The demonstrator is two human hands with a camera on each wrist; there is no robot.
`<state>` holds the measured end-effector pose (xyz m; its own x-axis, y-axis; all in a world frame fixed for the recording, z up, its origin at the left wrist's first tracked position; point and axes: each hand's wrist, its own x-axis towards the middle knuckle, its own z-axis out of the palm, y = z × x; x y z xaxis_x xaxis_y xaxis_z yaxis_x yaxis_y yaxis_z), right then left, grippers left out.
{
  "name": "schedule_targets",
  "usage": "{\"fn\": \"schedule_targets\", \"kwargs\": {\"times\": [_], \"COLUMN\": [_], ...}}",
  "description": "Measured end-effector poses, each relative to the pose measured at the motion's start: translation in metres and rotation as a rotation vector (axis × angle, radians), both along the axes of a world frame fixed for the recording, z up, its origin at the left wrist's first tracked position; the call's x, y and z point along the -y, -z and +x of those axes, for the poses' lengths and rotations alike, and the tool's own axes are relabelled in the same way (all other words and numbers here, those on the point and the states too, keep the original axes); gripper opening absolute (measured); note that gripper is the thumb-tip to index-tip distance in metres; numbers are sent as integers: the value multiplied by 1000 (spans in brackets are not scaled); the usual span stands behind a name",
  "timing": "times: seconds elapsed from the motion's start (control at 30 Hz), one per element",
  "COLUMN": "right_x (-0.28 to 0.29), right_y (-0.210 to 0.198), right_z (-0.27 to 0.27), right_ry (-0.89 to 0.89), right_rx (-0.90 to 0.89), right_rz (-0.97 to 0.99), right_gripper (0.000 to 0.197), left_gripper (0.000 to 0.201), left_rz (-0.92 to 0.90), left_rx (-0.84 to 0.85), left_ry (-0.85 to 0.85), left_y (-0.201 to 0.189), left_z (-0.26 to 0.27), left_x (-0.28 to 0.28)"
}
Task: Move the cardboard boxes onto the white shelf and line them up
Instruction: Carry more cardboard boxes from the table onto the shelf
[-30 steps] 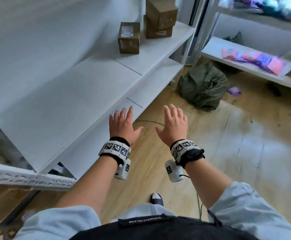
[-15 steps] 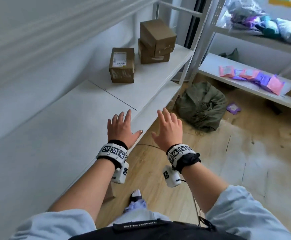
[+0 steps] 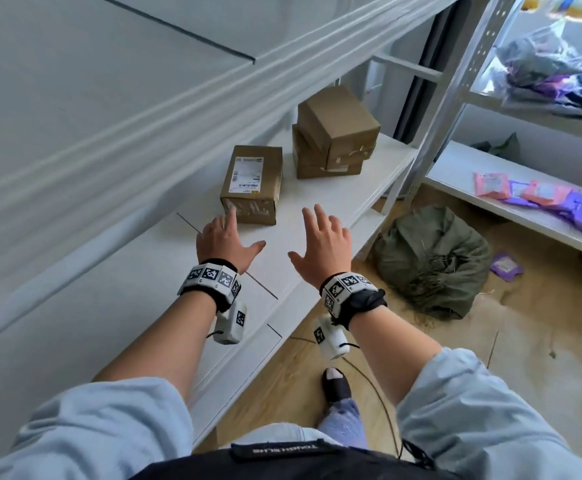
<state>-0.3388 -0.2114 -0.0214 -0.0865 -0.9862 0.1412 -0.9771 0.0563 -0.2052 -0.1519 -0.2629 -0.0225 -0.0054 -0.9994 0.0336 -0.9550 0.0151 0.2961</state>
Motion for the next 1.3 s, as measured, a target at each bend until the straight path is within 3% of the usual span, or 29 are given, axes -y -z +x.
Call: {"fn": "schedule_targets", "kwargs": {"times": [0.33, 0.47, 0.57, 0.77, 0.93, 1.17, 1.3], "right_x": [145, 172, 179, 169, 139, 75, 15], "right_y": [36, 57, 66, 62, 52, 41, 28], "right_z": [-1, 9, 15, 26, 34, 48, 51], "right_ry": [-260, -368, -387, -343, -295, -212, -151], "right_rx": [52, 43, 184, 398, 408, 384, 337], "right_rz": [39, 92, 114, 114, 99, 1, -44], "right_gripper": [81, 78, 80, 72, 68, 57, 53], "left_gripper": [105, 112, 104, 70, 69, 46, 53], "left_rz": [94, 162, 149, 48, 34, 14, -16], "left_rx": [-28, -114, -229, -267, -259, -233, -234], "left_ry": [-253, -318, -312, -345, -331, -212, -96], "left_y": [23, 43, 48, 50, 40, 13, 0], "left_z": [-15, -12, -16, -21, -10, -6, 0], "left_x": [115, 142, 150, 134, 101, 33, -21]}}
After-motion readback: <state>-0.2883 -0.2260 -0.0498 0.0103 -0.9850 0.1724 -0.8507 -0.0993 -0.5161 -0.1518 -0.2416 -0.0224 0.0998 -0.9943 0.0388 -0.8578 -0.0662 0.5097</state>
